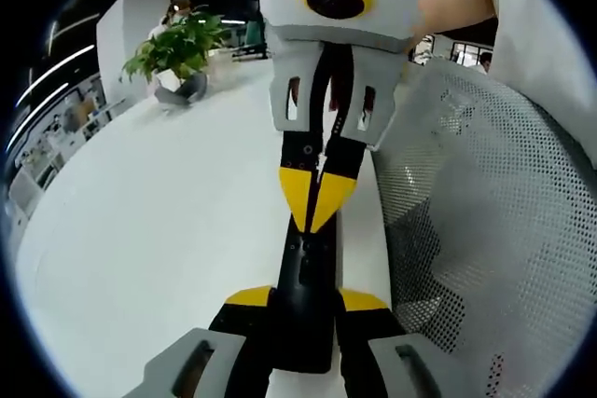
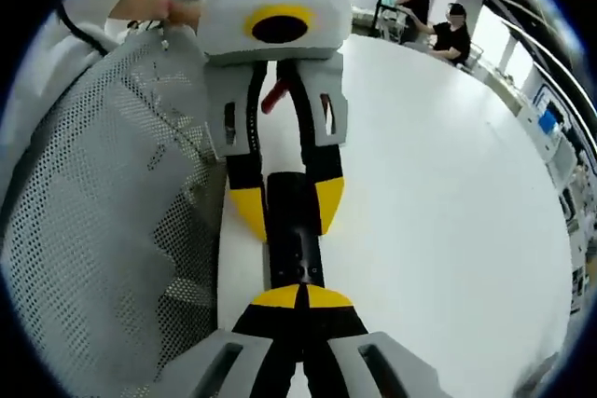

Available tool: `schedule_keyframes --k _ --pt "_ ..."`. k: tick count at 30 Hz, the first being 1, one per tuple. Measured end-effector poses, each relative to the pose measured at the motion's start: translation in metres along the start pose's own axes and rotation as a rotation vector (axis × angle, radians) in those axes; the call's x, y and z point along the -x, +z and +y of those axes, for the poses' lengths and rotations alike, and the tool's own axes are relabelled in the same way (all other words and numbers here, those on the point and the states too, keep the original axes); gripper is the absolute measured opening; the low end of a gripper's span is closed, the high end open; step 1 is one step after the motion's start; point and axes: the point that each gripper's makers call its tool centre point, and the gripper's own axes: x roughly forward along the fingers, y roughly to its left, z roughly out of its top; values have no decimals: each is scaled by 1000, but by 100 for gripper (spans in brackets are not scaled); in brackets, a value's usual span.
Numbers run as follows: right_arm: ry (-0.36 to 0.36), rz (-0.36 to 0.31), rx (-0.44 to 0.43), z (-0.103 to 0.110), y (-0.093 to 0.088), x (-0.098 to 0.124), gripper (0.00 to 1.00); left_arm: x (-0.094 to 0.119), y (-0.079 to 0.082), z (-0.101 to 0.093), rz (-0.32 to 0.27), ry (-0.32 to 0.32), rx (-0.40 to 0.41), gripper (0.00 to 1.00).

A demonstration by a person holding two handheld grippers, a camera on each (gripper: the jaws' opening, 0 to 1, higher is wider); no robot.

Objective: Press the specified remote control buttons in sequence, fully releasing each button before pressing the next.

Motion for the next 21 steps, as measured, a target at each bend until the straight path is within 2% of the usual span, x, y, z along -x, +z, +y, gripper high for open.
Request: schedule_keyframes --k 4,11,15,17,18,21 --pt "-41 14 -38 0 0 -1 0 -1 0 0 5 3 1 25" --pt "-121 -35 -234 -3 -1 0 0 -1 -1 1 -1 7 11 25" --pt "-146 -52 -299 -4 0 1 0 -1 -1 1 -1 12 17 25" --pt "-165 -56 -294 -2 1 1 0 -1 -1 0 -3 13 22 25" --pt "-164 -54 -252 0 2 1 0 -1 0 0 -3 12 23 25" --pt "-141 -62 -248 6 6 0 0 0 0 -1 -9 13 27 25"
